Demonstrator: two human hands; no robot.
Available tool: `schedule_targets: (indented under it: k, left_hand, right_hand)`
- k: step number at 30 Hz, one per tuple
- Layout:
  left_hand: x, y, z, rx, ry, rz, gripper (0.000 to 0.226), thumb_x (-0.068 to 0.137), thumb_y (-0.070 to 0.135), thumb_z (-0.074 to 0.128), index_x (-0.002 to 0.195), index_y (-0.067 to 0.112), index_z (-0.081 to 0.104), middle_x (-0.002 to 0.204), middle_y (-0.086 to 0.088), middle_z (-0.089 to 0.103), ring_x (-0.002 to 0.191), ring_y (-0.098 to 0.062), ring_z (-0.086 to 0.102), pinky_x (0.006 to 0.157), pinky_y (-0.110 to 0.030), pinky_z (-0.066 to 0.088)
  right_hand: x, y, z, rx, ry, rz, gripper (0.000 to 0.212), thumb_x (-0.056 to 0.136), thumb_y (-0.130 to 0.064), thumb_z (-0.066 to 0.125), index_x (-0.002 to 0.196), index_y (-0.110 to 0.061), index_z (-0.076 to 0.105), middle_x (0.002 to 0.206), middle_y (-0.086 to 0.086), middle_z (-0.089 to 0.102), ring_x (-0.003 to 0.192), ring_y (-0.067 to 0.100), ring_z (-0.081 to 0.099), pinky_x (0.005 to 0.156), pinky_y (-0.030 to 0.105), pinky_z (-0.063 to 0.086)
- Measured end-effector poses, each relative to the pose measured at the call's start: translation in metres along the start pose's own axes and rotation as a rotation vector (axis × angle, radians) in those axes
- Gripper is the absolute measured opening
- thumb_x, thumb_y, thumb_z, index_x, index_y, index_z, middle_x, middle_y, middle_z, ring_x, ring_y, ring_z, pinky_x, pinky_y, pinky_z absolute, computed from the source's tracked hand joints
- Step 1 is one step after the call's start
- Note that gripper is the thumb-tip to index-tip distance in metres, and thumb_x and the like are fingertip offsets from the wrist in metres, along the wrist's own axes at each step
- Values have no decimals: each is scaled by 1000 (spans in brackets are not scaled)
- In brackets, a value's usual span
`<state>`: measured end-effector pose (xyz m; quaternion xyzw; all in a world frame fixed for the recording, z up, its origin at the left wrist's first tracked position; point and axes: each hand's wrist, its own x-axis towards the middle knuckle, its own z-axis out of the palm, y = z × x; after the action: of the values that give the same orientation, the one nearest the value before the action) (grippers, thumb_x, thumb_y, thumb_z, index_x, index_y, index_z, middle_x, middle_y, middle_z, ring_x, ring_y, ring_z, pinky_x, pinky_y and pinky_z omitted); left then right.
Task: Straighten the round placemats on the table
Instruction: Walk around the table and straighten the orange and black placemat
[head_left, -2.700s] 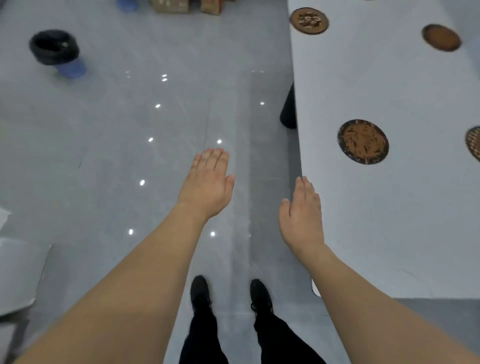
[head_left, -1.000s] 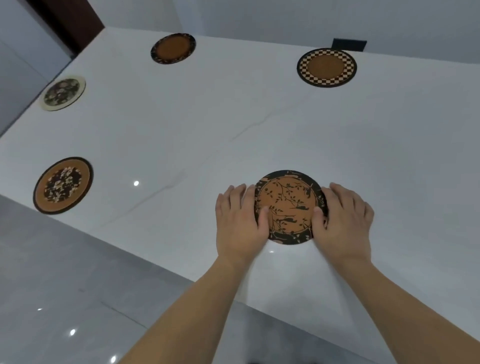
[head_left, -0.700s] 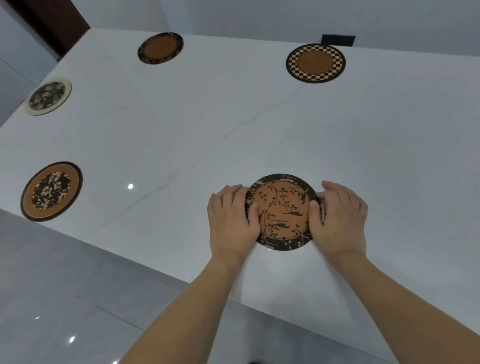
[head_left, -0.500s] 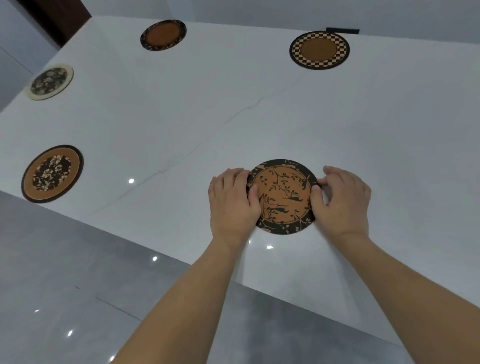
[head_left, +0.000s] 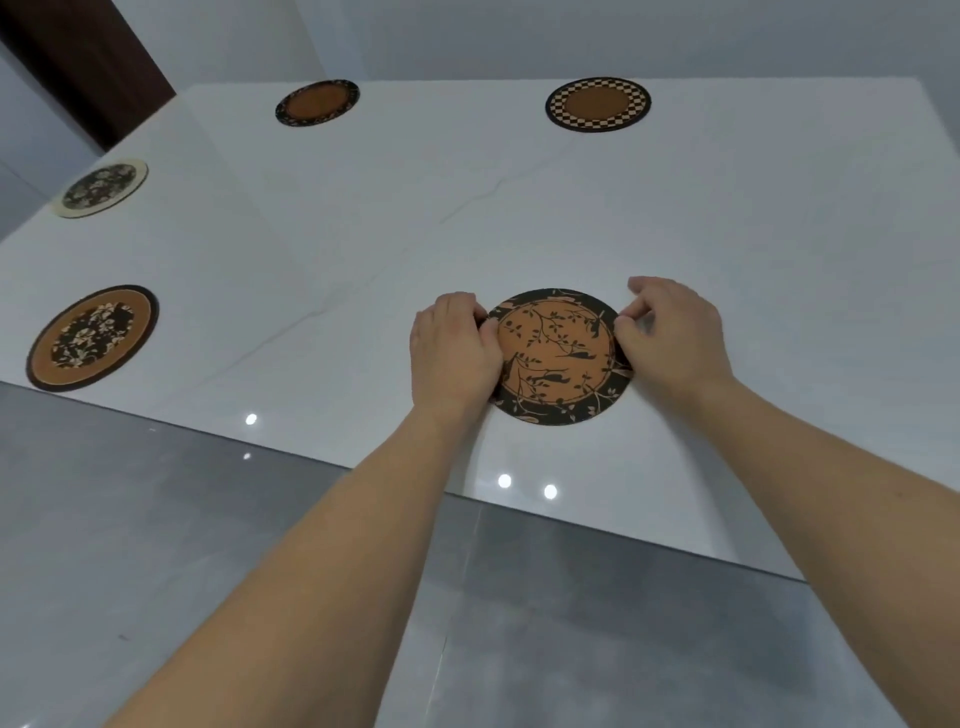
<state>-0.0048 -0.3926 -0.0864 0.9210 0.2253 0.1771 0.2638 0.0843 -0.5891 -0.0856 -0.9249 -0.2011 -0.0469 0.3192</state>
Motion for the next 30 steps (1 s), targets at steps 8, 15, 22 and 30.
schedule_targets:
  k: [8,15,22,30]
  left_hand:
    - [-18,-27,-24,-25,-154,65,14,95,18,45,92,12,57,127,-3,57,117,-23,47,95,-30,35]
    - [-29,-30,-22,59,-45,194,30,94,30,47,114,18,66,123,0,62,115,-20,52,101,-35,37]
    - [-29,-32,-22,74,-52,204,33,95,32,46,120,21,66,129,1,60,122,-20,49,105,-36,34]
    - [-29,-29,-23,11,-57,157,30,91,27,48,114,21,67,127,3,61,122,-19,48,106,-35,35]
  right_hand:
    - [-35,-2,-4,-73,-127,-51,27,92,-35,51,111,-19,62,145,2,44,135,22,35,115,41,19]
    - [-44,0,-4,-89,-145,-84,31,91,-40,50,116,-23,58,145,0,44,138,21,32,115,42,19]
    - [-48,-4,-5,-155,-165,-117,38,93,-42,47,123,-19,54,145,3,44,137,22,32,115,42,19]
    - [-60,-13,2,-243,-164,-90,44,99,-38,28,134,-13,39,149,6,33,141,20,21,119,44,6]
